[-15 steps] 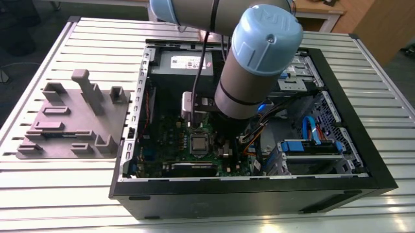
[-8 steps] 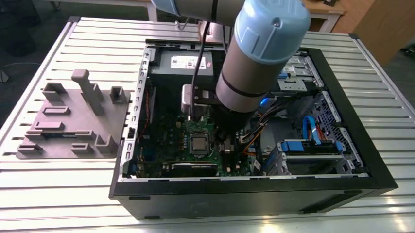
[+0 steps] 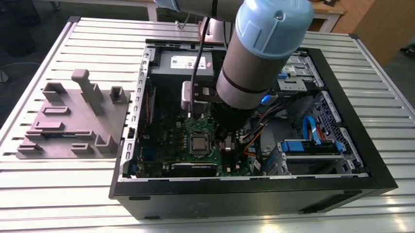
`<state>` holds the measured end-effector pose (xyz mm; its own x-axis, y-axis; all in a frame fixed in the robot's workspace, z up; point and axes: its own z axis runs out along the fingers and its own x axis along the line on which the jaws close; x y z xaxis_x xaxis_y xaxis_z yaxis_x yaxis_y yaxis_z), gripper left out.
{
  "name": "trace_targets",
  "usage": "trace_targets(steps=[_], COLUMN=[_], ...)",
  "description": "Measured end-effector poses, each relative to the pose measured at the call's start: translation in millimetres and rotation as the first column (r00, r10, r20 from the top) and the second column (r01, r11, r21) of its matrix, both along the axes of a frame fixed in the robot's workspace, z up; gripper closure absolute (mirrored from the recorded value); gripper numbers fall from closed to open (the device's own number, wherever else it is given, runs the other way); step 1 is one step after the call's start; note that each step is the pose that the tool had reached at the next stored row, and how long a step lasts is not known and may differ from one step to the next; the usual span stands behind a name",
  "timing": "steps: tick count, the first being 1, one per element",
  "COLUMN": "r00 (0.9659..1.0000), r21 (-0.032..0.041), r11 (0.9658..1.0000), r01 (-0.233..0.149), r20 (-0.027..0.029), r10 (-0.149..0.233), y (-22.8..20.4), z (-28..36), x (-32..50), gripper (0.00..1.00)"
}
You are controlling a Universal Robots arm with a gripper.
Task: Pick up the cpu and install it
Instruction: 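Install the first cpu locking lever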
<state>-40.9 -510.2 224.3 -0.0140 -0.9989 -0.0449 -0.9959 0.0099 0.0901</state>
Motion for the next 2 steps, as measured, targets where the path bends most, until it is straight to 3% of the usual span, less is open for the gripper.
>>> trace_targets(steps=[2], r00=[1.0], r21=[0.0001], r11=[1.0], r01=[0.0], r20=[0.0], r10=[0.0], y=[0.0], z=[0.1], x=[0.0], gripper=[0.9])
